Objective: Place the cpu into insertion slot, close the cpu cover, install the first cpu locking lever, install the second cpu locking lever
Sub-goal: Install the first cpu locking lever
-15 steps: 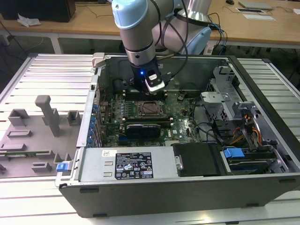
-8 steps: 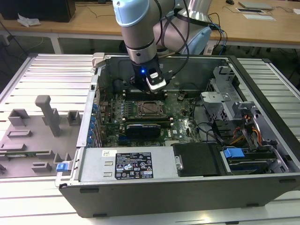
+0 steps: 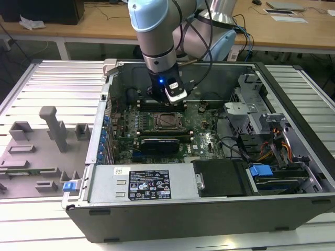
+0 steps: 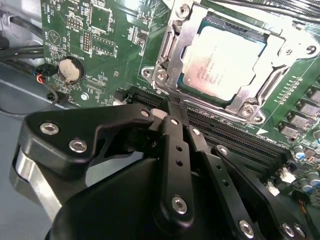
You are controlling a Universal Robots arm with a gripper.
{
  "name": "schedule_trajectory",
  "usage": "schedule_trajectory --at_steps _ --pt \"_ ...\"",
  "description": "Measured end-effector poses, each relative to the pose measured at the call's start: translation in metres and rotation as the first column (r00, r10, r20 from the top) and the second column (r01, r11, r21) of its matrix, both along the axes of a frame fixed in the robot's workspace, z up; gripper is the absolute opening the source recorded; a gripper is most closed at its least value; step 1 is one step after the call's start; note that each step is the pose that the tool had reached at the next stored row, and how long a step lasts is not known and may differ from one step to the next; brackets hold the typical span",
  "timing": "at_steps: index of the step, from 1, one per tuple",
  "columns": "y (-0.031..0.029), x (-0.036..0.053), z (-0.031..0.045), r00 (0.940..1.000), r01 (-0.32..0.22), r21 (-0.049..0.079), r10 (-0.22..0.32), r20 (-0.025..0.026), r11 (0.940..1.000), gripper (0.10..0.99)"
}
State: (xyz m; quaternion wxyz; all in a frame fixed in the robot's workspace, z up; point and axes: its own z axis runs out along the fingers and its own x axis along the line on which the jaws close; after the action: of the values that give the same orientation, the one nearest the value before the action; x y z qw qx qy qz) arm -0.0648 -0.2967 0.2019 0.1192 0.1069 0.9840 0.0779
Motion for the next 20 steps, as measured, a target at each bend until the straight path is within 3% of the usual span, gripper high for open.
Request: schedule_trajectory --at_steps 11,13,15,18,20 --pt "-0.0002 0.0005 -0.0058 1.0000 0.000 0.000 0.000 0.0014 1.0000 0.106" --pt "-0.0001 0.0006 -0.0049 1.0000 0.000 0.000 0.000 0.0017 1.0000 0.106" --pt "-0.0002 0.0006 0.0010 1.0000 0.000 0.000 0.000 0.0016 1.0000 0.106" --pt "-0.0002 0.0006 0.0069 1.0000 0.001 -0.029 -0.001 0.0016 0.9996 0.106" --pt "-0.0002 0.0006 0.0068 1.0000 0.001 -0.033 -0.001 0.0016 0.9995 0.106"
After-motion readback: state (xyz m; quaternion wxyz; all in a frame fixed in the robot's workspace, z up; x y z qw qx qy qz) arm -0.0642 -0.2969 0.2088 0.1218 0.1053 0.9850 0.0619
